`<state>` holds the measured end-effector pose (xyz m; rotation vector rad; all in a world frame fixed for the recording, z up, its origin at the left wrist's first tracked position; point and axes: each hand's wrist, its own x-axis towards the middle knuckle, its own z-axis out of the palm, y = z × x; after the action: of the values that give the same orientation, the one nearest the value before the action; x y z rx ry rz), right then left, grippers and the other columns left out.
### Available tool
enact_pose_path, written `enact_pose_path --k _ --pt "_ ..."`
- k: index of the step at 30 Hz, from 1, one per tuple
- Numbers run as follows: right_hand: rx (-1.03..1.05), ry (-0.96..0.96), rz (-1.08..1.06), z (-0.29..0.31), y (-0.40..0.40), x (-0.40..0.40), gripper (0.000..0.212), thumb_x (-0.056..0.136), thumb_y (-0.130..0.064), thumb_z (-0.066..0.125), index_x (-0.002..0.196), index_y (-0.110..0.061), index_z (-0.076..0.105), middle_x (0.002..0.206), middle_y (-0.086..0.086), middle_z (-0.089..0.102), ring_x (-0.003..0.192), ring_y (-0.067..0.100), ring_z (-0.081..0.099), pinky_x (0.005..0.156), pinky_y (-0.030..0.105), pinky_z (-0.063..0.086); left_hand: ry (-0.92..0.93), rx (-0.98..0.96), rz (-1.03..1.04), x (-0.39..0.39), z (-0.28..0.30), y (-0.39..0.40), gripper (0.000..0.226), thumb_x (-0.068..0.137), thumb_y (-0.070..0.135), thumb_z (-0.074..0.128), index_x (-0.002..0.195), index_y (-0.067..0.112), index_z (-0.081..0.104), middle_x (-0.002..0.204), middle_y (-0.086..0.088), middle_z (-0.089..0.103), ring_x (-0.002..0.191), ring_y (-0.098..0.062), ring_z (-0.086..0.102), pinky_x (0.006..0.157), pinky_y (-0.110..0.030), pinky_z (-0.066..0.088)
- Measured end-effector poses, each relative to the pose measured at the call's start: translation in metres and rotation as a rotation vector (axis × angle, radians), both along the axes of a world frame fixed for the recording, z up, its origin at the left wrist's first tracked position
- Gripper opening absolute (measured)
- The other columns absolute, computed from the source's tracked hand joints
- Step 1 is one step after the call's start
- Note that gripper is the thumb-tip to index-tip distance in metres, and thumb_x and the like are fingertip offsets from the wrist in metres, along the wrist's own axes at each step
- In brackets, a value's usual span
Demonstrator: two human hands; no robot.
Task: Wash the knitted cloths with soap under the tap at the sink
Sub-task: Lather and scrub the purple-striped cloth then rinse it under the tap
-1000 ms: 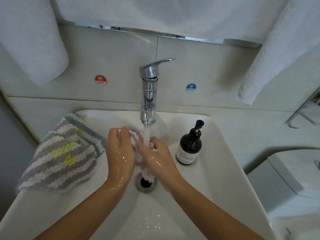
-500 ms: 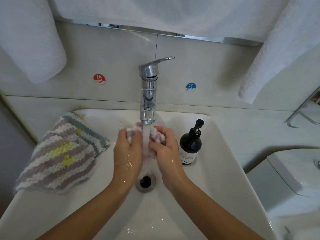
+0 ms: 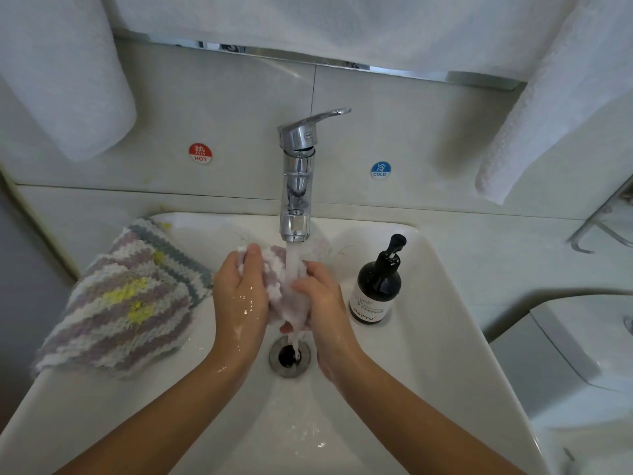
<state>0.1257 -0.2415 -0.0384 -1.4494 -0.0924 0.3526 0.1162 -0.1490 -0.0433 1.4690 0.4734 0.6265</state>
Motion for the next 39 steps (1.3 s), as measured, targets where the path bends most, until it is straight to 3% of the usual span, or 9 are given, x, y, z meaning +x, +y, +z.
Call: enact_pose_path --k 3,6,11,20,24,27,32,36,39 --pt "-0.137 -0.015 0.037 -0.008 0.003 -0.001 0.029 0.088 -0.054 0.053 0.107 -0.034 0.057 0.105 -0.009 0.066 0.094 0.016 0.067 0.064 0.033 0.055 0.062 0.009 -0.08 -0.003 0.002 -0.004 0.027 0.103 0.038 0.036 0.089 0.019 0.047 0.077 0.005 0.055 0.057 0.005 0.054 0.059 -0.025 0.044" --pt "-0.201 -0.065 -0.04 -0.017 0.006 0.002 0.033 0.087 -0.06 0.052 0.106 -0.034 0.058 0.107 -0.005 0.065 0.099 0.014 0.065 0.086 0.041 0.056 0.118 0.011 -0.122 -0.004 0.002 -0.009 0.023 0.103 0.04 0.033 0.093 0.023 0.045 0.082 0.007 0.056 0.066 0.002 0.056 0.061 -0.025 0.041" --pt "-0.077 -0.125 -0.218 -0.012 0.002 0.007 0.022 0.095 -0.039 0.057 0.086 -0.02 0.059 0.067 -0.013 0.06 0.061 0.002 0.056 0.058 0.02 0.046 0.131 0.055 -0.179 -0.006 -0.002 -0.015 0.017 0.102 0.032 0.041 0.093 0.022 0.052 0.083 0.003 0.057 0.073 -0.008 0.057 0.062 -0.022 0.045" --pt "-0.131 -0.251 -0.171 -0.006 0.004 0.0 0.026 0.101 -0.032 0.046 0.085 -0.014 0.056 0.064 -0.012 0.06 0.062 -0.002 0.054 0.058 0.011 0.042 0.211 0.037 -0.215 -0.009 -0.014 -0.023 0.03 0.095 0.058 0.039 0.109 0.035 0.052 0.089 0.009 0.069 0.085 -0.008 0.067 0.076 -0.036 0.055" --pt "-0.17 -0.253 -0.167 -0.009 0.011 -0.002 0.038 0.098 -0.035 0.052 0.076 -0.004 0.054 0.064 0.006 0.053 0.061 0.007 0.05 0.058 0.025 0.044 0.184 0.061 -0.098 -0.01 -0.013 -0.023 0.034 0.098 0.051 0.043 0.083 0.026 0.062 0.071 0.006 0.066 0.073 -0.009 0.066 0.065 -0.029 0.05" --pt "-0.158 -0.254 -0.201 -0.009 0.014 -0.001 0.027 0.096 -0.021 0.05 0.072 -0.011 0.058 0.064 -0.008 0.051 0.061 0.001 0.049 0.056 0.01 0.037 0.144 0.029 -0.079 -0.014 -0.01 -0.028 0.036 0.098 0.045 0.048 0.073 0.024 0.065 0.068 0.007 0.067 0.064 -0.003 0.064 0.057 -0.023 0.049" --pt "-0.222 -0.211 -0.212 -0.006 0.01 -0.006 0.042 0.101 -0.035 0.04 0.079 -0.004 0.06 0.078 0.012 0.066 0.073 0.024 0.064 0.066 0.037 0.052 0.152 0.152 -0.075 -0.009 -0.007 -0.024 0.043 0.101 0.04 0.044 0.07 0.02 0.068 0.06 0.005 0.067 0.059 -0.007 0.065 0.057 -0.032 0.053" --pt "-0.212 -0.259 -0.142 -0.005 0.008 -0.006 0.029 0.102 -0.035 0.041 0.089 -0.013 0.055 0.077 0.002 0.063 0.068 0.014 0.059 0.065 0.032 0.05 0.075 0.209 -0.099 -0.008 -0.011 -0.017 0.045 0.102 0.037 0.04 0.079 0.007 0.065 0.067 -0.008 0.066 0.066 -0.023 0.065 0.067 -0.047 0.056" --pt "-0.267 -0.266 -0.063 -0.008 0.004 0.005 0.011 0.101 -0.037 0.043 0.105 -0.029 0.049 0.091 -0.001 0.068 0.076 0.01 0.065 0.067 0.032 0.056 0.016 0.179 -0.116 -0.007 -0.007 -0.016 0.033 0.103 0.034 0.039 0.085 0.01 0.055 0.068 -0.004 0.059 0.059 -0.01 0.059 0.057 -0.031 0.052"
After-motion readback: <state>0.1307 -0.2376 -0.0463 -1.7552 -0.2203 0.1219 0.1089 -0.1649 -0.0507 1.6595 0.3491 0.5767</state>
